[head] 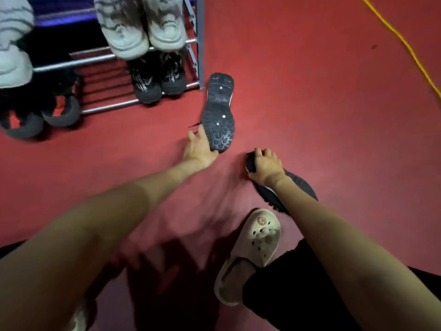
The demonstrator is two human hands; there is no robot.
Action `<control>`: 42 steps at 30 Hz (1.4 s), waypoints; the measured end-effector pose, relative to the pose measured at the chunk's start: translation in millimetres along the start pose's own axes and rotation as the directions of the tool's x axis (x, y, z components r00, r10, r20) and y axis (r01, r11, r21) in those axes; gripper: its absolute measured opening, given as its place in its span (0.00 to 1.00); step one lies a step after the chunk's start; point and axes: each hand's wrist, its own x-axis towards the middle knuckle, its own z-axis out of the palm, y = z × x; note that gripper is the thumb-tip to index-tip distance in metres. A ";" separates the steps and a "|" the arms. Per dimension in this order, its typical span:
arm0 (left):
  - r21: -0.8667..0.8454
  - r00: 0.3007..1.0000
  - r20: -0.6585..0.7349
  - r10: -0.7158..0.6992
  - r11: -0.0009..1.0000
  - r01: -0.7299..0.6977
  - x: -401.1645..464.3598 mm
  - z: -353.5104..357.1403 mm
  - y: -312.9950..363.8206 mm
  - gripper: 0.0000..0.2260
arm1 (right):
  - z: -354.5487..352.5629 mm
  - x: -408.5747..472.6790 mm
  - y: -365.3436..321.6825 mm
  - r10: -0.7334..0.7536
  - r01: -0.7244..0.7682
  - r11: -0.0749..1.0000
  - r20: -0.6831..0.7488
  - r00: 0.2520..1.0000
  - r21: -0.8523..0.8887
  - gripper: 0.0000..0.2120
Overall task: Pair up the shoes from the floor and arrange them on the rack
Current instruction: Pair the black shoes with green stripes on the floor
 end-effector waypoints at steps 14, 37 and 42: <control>-0.012 0.978 -0.207 -0.036 0.999 0.034 51.7 70.9 12.4 0.43 | 24.6 45.4 16.9 -0.045 0.039 0.993 -0.049 0.998 -0.108 0.39; -0.254 0.858 -0.474 -0.196 0.964 0.079 -104.9 -163.7 -133.7 0.26 | -63.0 -84.2 -108.3 -0.331 0.303 0.941 -0.241 0.912 -0.148 0.34; -0.123 0.983 -0.182 -0.036 0.992 0.014 -118.2 -203.7 -197.6 0.29 | -60.3 -98.4 -139.1 -0.394 0.359 0.916 -0.226 0.891 -0.181 0.35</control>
